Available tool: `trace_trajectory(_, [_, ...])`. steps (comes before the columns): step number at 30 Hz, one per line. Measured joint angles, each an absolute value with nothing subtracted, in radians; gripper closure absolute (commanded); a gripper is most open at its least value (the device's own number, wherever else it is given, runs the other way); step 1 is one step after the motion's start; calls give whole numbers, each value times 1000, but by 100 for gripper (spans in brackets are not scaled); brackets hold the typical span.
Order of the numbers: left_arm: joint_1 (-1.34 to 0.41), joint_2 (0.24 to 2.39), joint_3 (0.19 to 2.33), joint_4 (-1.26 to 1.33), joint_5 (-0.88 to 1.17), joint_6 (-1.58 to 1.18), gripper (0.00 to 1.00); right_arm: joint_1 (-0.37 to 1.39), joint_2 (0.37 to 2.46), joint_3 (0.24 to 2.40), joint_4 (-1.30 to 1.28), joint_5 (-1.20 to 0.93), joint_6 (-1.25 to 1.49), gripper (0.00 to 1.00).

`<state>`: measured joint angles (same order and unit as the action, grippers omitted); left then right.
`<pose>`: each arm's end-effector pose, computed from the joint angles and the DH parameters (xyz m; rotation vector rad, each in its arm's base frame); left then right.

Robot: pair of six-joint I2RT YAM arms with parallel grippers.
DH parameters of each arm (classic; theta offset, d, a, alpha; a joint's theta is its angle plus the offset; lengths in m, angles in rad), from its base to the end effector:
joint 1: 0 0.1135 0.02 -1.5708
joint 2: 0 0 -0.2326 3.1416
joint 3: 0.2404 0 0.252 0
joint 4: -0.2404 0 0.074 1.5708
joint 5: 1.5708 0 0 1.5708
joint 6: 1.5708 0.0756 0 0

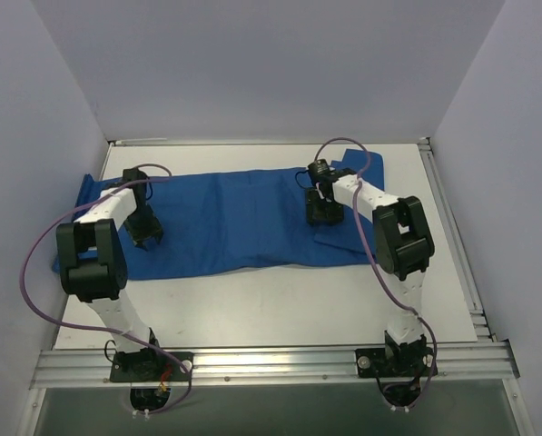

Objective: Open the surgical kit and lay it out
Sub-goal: Open the surgical kit at the center of the board.

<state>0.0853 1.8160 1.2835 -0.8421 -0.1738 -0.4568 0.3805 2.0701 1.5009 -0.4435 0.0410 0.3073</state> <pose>0.3444 0.0426 0.1210 -0.8033 2.7978 0.1963 0.4181 0.1639 0.1095 -0.0797 2.5943 0.2006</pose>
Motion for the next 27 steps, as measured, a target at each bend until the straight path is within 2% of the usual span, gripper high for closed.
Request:
trace_trajectory(4, [84,1851,1281,-804,-155,-455,54,381,2071,1507,-458,91,318,70])
trace_trajectory(5, [84,1853,1281,-796,-153,-454,55,381,2072,1508,-461,100,320,81])
trace_trajectory(7, [84,1859,1281,-777,-151,-450,57,379,2072,1511,-468,114,323,90])
trace_trajectory(10, [84,1883,1281,-753,-146,-447,57,374,2070,1520,-482,135,324,99])
trace_trajectory(13, [84,1900,1284,-743,-138,-440,58,334,2057,1522,-499,135,320,100])
trace_trajectory(16, [84,1905,1288,-741,-132,-433,59,221,2012,1514,-521,142,313,100])
trace_trajectory(22, [92,1917,1299,-745,-99,-422,62,-214,1844,1473,-511,236,287,100])
trace_trajectory(23, [94,1921,1306,-751,-93,-421,62,-282,1826,1470,-510,268,280,94])
trace_trajectory(24, [95,1928,1316,-757,-87,-419,61,-341,1814,1467,-514,307,276,79])
trace_trajectory(25, [96,1934,1326,-763,-80,-418,61,-386,1806,1467,-522,335,273,49])
trace_trajectory(27, [96,1942,1340,-762,-65,-416,55,-432,1802,1467,-540,378,266,30])
